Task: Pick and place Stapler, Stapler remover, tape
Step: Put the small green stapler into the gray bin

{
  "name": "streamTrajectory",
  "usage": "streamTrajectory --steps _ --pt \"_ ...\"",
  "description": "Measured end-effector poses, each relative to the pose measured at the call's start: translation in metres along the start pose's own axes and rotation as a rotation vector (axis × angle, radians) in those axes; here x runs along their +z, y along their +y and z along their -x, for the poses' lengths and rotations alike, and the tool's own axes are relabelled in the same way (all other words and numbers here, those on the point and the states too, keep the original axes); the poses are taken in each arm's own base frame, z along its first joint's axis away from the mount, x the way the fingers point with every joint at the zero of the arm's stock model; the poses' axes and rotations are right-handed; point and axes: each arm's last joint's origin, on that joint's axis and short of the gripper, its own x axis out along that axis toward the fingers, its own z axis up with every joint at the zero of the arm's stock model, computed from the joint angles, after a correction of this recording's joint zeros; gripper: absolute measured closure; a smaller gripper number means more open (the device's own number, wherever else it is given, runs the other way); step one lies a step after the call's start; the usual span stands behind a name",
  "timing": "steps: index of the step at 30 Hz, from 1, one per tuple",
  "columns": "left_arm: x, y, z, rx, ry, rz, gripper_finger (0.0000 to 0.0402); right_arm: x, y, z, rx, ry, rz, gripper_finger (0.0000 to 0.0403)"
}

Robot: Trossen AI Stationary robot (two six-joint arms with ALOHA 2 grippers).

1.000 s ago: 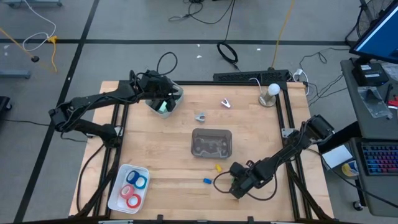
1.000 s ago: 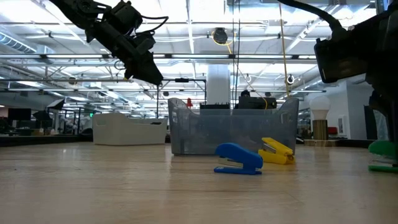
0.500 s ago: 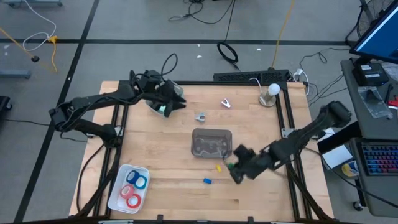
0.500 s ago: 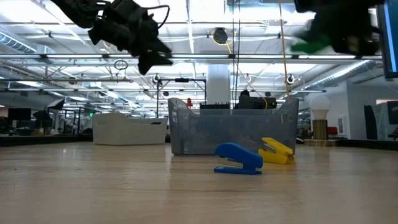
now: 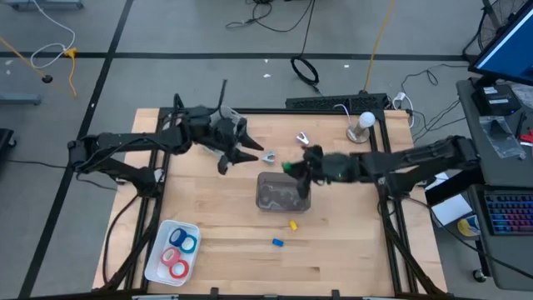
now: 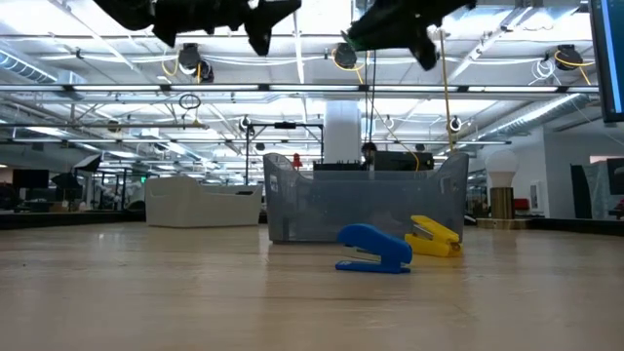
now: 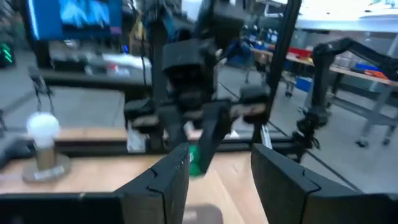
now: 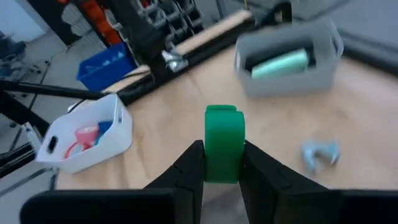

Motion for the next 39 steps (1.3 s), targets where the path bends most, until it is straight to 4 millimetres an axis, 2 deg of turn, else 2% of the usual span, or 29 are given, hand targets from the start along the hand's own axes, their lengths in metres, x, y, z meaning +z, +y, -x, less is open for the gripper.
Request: streamTrajectory --steps 6,11,16,24,33,39 --pt "0.002 -0.006 -0.007 0.16 -0.045 -0.008 0.0231 0.027 -0.02 -0.008 0.076 -0.106 0.083 0.0337" --pt "0.003 -0.003 -0.007 0.277 -0.066 0.028 0.0228 0.038 -0.028 -0.009 0.113 -0.158 0.138 0.0335" --pt "0.003 -0.001 -0.006 0.35 -0.085 0.078 0.0207 0.047 -0.029 -0.008 0.119 -0.24 0.197 0.0336" --pt "0.005 0.0 -0.006 0.386 -0.115 0.106 0.0172 0.058 -0.029 -0.007 0.137 -0.35 0.235 0.0335" --pt "0.005 0.003 -0.014 0.345 -0.209 0.154 0.0169 0.057 -0.029 -0.025 0.211 -0.375 0.222 0.0335" --pt "0.003 -0.001 -0.018 0.328 -0.196 0.168 0.0169 0.057 -0.03 -0.027 0.213 -0.381 0.218 0.0336"
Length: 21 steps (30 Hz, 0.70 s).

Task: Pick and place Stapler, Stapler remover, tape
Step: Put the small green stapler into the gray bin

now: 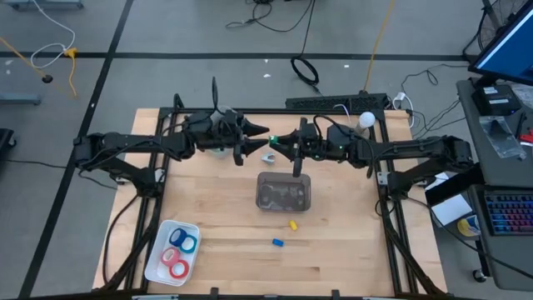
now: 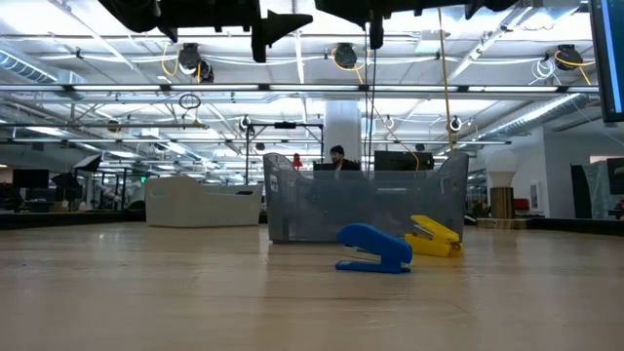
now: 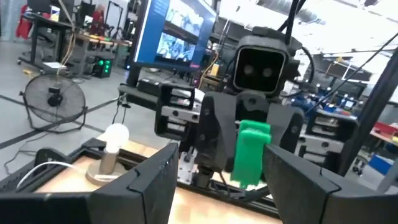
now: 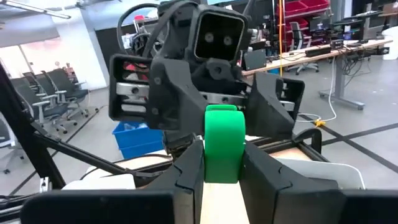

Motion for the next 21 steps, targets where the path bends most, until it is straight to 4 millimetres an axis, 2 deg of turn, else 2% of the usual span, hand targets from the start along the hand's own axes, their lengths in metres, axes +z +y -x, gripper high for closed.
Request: streamTrajectory --steps 10,21 --pt "-0.004 -0.012 -0.002 -0.041 0.013 0.014 0.0169 0.0 -0.004 0.0 -0.018 0.0 -0.01 0.0336" --pt "0.0 -0.013 -0.002 -0.051 -0.027 0.003 0.0169 0.0 -0.001 -0.004 0.008 -0.039 -0.036 0.0336"
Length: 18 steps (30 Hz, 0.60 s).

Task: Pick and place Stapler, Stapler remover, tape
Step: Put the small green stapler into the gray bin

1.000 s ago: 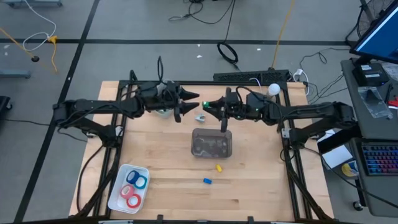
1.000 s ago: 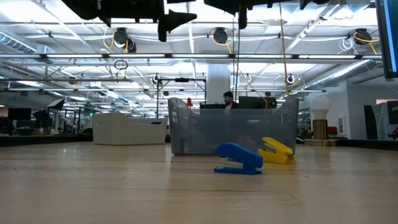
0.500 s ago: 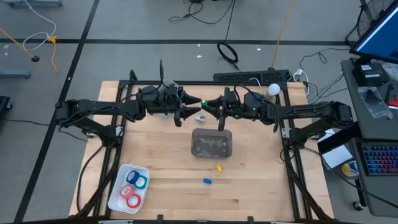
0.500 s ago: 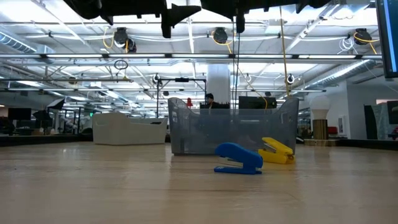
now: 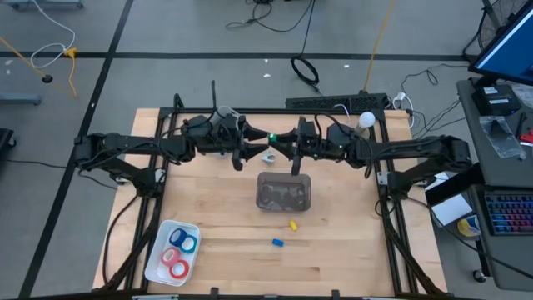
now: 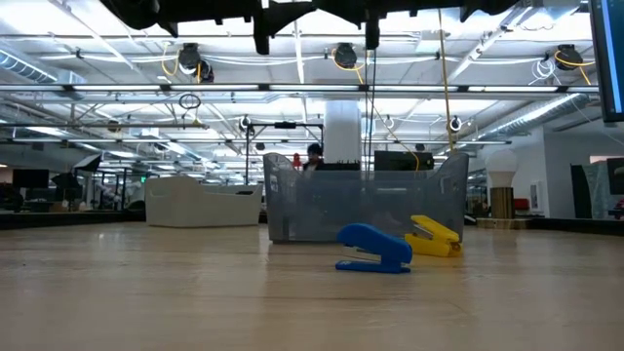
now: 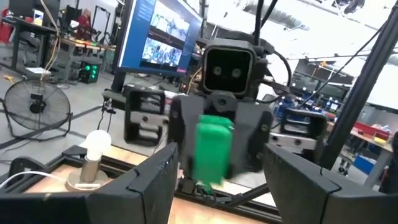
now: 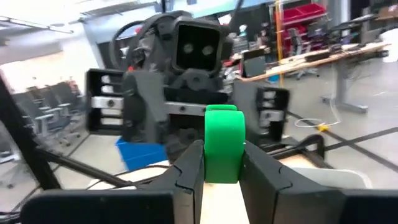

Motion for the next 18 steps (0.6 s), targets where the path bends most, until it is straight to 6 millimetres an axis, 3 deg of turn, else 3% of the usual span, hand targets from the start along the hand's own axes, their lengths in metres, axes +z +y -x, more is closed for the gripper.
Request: streamTrajectory --steps 18 --pt "-0.008 0.008 -0.012 -0.003 0.007 0.046 0.0169 -0.01 -0.001 -0.009 0.044 0.009 -0.064 0.0336"
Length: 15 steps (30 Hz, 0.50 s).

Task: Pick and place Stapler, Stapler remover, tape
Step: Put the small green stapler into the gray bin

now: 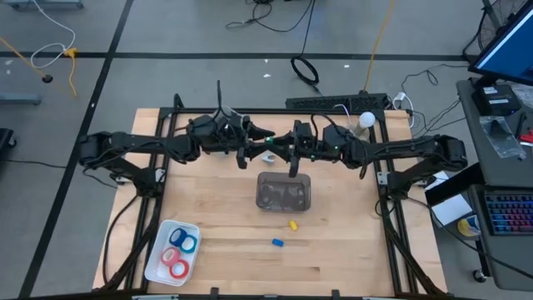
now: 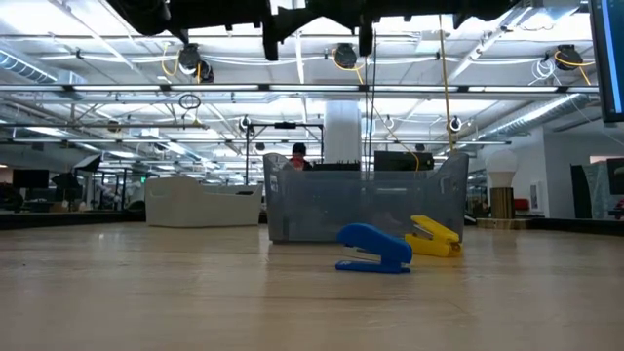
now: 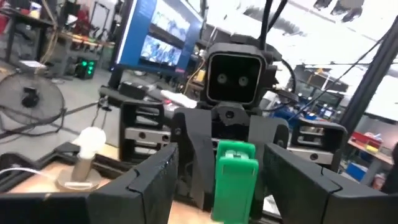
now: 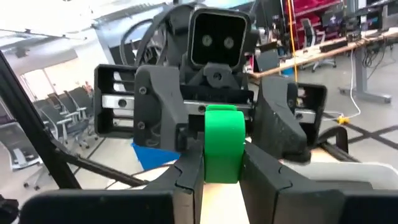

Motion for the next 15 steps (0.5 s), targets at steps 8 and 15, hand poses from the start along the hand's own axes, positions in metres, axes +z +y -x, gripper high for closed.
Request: streamTrajectory --steps 8,15 --pt "0.001 0.003 -0.008 -0.042 0.035 0.02 0.0213 -0.003 -0.001 -0.001 -0.003 0.021 -0.007 0.0336" --pt "0.004 0.011 -0.005 -0.072 0.051 0.01 0.0319 -0.005 -0.001 -0.001 -0.005 0.035 -0.014 0.0322"
